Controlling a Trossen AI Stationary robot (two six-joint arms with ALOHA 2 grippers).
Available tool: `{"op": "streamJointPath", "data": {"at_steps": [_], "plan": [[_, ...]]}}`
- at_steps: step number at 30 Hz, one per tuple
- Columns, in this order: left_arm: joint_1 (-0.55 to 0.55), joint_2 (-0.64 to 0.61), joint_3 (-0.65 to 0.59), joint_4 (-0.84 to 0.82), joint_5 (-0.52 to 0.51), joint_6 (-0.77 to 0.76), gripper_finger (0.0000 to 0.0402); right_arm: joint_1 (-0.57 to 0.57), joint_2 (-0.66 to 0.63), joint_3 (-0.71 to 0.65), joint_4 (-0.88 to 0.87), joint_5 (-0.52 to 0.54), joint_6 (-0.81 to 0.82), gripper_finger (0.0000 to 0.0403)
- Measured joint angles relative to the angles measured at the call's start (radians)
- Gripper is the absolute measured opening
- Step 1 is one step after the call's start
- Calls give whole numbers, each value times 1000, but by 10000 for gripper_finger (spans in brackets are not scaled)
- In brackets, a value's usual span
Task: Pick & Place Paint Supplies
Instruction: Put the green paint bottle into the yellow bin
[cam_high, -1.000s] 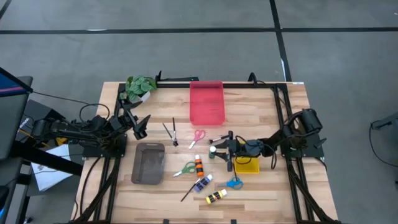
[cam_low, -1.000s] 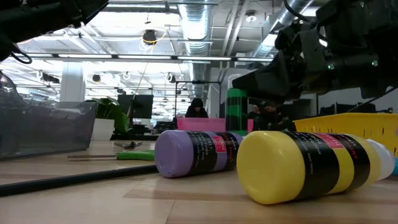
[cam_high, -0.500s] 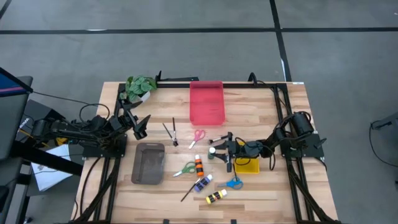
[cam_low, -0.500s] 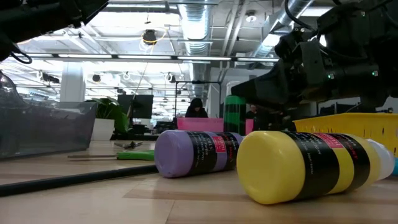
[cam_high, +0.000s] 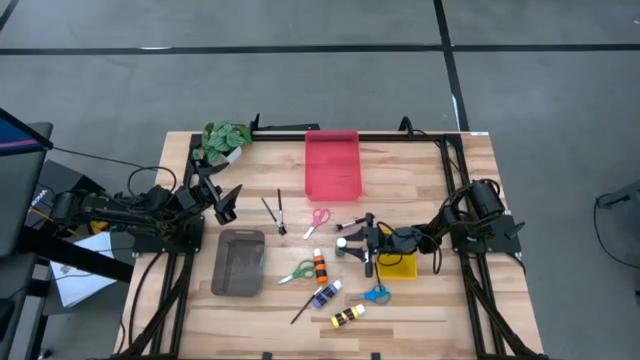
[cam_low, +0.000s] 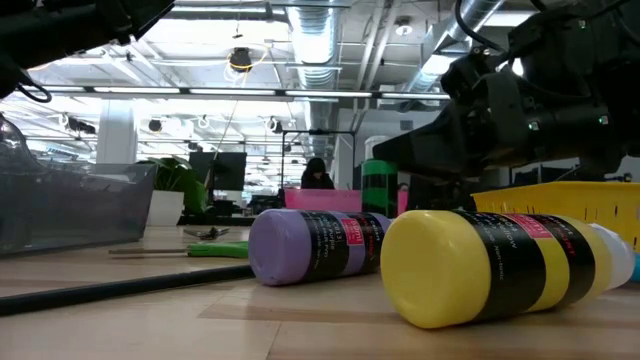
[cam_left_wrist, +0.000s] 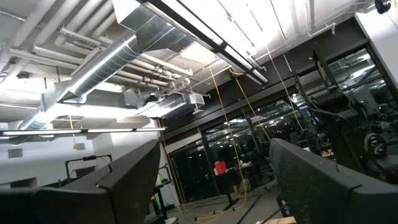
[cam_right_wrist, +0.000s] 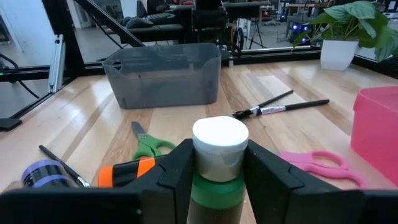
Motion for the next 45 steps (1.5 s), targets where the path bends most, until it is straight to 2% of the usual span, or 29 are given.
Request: {"op": "streamJointPath", "data": {"at_steps": [3,11,24,36,41,45], "plan": [[0,0,0,0,0,0,298,-1,0,0,-2,-36,0,119],[0,0,0,0,0,0,298,-1,0,0,-6,-40,6,120],[0,0,0,0,0,0,298,-1,0,0,-1,-40,38,192],[0,0,0,0,0,0,298,-3,-1,0,32,-32,35,200],[0,0,0,-1,0,0,298,-10,-51,0,26,-32,29,200],[0,0,0,-1,0,0,298,-10,-173,0,-51,-45,-22,200]]}}
